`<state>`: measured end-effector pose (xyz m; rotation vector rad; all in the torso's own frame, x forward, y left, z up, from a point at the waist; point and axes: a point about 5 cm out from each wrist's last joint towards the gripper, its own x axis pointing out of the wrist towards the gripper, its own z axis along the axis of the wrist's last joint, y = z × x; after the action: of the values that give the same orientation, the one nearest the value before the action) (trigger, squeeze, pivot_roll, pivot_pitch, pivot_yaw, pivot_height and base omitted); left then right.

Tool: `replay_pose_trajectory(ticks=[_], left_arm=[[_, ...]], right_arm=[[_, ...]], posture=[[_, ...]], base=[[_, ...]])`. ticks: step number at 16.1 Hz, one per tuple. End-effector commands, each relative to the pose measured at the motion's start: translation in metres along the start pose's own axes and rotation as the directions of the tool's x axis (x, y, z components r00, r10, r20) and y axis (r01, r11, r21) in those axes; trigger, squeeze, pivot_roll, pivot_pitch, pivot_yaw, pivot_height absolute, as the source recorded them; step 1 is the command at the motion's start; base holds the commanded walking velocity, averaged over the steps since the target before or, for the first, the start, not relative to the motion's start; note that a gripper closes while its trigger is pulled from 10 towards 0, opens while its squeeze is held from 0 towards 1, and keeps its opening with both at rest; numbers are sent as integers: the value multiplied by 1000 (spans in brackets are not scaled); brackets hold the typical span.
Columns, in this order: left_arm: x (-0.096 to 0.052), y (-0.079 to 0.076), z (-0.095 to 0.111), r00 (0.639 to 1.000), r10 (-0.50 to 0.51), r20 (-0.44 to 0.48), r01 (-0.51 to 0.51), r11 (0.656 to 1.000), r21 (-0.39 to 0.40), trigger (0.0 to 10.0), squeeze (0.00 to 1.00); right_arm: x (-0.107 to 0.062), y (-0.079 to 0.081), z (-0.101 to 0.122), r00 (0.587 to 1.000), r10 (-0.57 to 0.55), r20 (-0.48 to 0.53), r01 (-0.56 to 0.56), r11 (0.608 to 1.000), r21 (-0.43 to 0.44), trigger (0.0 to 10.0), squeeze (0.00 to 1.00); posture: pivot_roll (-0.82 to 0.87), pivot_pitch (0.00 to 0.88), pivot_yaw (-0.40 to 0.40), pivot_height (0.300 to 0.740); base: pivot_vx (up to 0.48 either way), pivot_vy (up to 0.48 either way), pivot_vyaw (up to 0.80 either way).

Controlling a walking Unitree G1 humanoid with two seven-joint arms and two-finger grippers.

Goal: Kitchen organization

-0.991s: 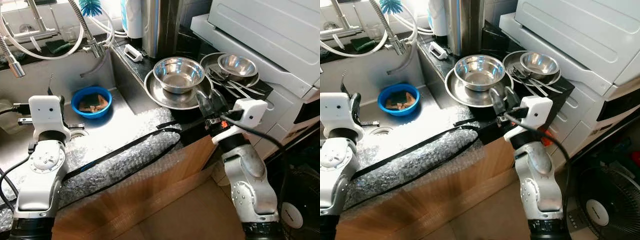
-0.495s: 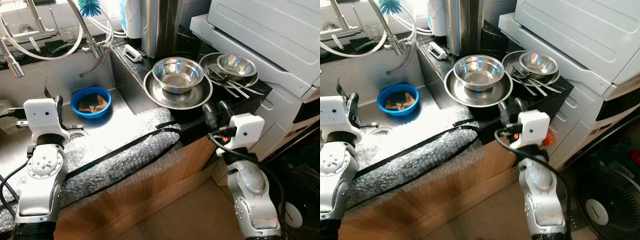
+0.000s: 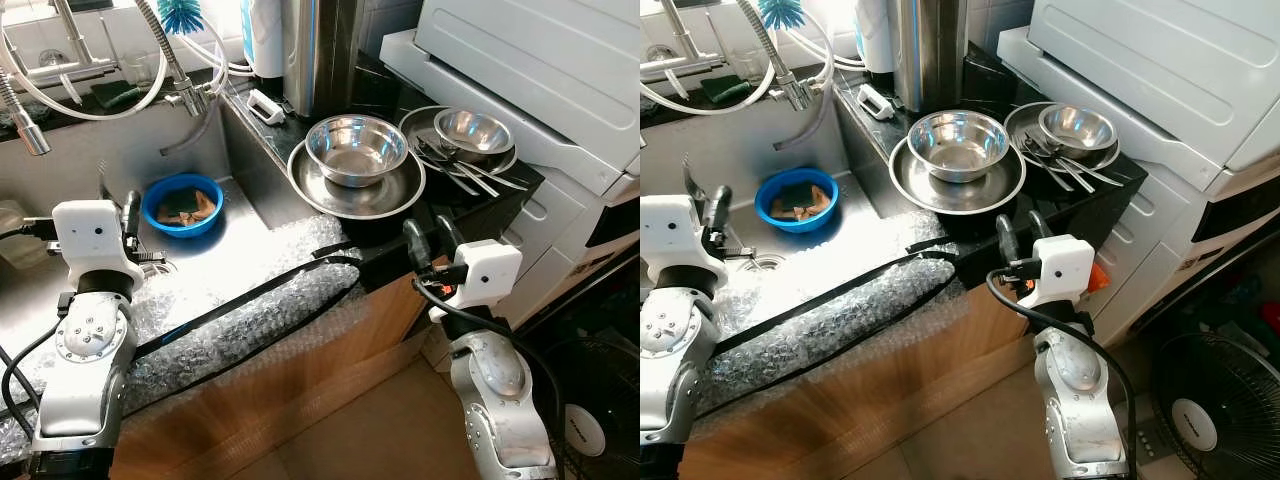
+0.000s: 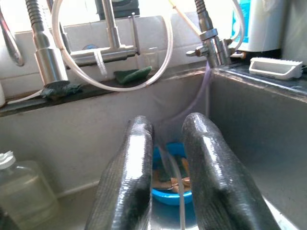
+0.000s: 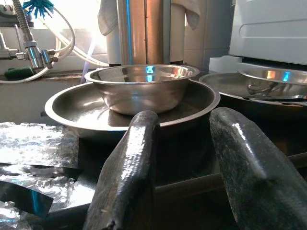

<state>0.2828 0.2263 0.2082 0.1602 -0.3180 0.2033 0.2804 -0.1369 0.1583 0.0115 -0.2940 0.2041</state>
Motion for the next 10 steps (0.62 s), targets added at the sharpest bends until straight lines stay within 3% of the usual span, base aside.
replay_pose_trajectory(ticks=[1,3,5,6,10], left_arm=[[-2,-2,0,1000,-16,5,16,1000,-2,10000,1000],[-2,-2,2,1000,-23,7,23,1000,-10,10000,1000],[3,1,21,997,-51,65,49,999,19,10000,1000],[7,3,38,990,-69,122,65,997,41,10000,0],[-3,21,60,980,-77,182,57,992,112,10000,0]], right_arm=[[0,-1,-1,1000,-10,-1,10,1000,3,10000,0],[0,0,-2,1000,-8,-2,8,1000,9,10000,0],[1,0,-2,1000,-8,0,8,1000,8,10000,0],[1,0,-2,1000,-8,0,8,1000,8,10000,0],[1,-2,0,1000,-16,5,16,1000,5,10000,0]], posture=[[77,75,-39,740],[79,79,-37,740],[83,83,-35,740],[89,94,-33,740],[82,108,-24,740]], base=[[0,0,0],[0,0,0],[0,0,0],[0,0,0],[0,0,0]])
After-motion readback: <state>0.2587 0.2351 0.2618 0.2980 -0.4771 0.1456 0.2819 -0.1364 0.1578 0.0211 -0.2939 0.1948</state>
